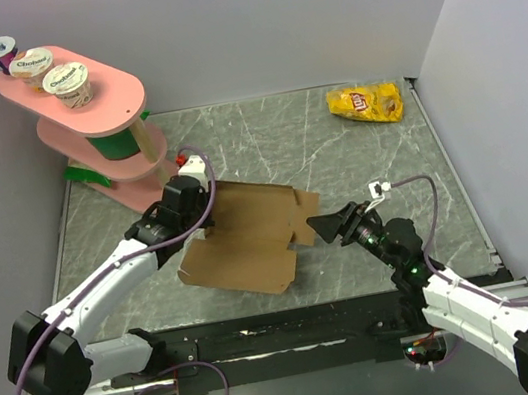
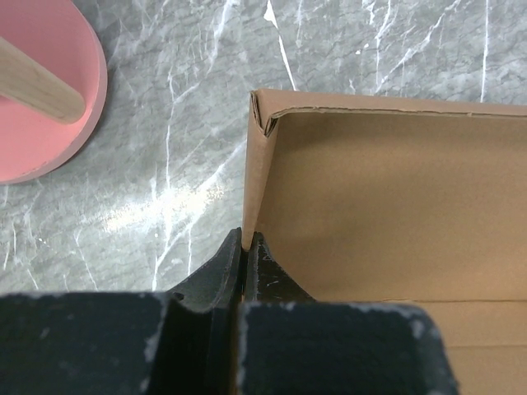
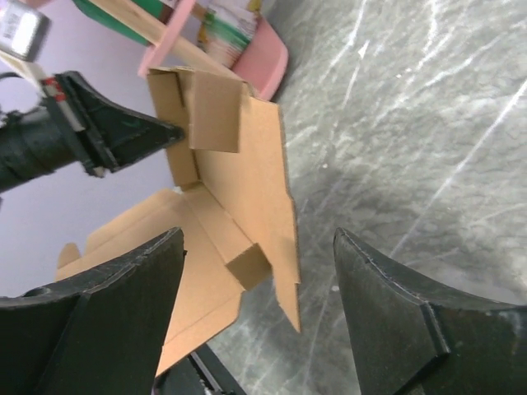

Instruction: Fold the paper box

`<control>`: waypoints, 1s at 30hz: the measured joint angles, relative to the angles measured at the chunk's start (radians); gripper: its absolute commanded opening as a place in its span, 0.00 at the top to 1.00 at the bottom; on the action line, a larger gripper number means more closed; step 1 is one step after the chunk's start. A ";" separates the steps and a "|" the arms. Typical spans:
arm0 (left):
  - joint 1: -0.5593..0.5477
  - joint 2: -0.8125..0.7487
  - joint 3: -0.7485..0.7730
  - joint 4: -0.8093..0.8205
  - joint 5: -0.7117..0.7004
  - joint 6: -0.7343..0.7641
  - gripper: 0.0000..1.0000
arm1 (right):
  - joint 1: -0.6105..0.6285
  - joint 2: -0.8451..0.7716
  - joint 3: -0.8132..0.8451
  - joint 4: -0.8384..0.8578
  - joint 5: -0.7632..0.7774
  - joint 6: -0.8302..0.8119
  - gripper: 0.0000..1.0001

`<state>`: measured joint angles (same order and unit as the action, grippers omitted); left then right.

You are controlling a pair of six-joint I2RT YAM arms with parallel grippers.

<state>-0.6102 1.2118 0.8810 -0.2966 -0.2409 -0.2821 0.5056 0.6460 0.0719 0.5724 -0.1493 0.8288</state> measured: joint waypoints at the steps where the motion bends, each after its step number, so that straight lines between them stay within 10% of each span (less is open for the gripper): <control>1: 0.000 -0.002 -0.001 0.000 0.000 0.000 0.99 | 0.000 0.004 0.002 -0.006 0.001 -0.008 0.23; 17: -0.007 -0.006 -0.002 0.000 -0.002 0.000 0.99 | -0.002 0.155 0.076 -0.033 -0.036 -0.091 0.57; 24: -0.022 -0.007 -0.002 -0.001 -0.039 0.000 0.99 | -0.002 0.191 0.121 -0.072 -0.035 -0.122 0.94; 30: -0.047 -0.007 -0.002 0.002 -0.087 -0.001 0.99 | 0.018 0.228 0.240 -0.191 -0.008 -0.161 1.00</control>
<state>-0.6571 1.2049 0.8791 -0.2943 -0.3279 -0.2829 0.5240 0.8738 0.3119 0.3813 -0.1570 0.6682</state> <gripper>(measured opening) 0.036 0.015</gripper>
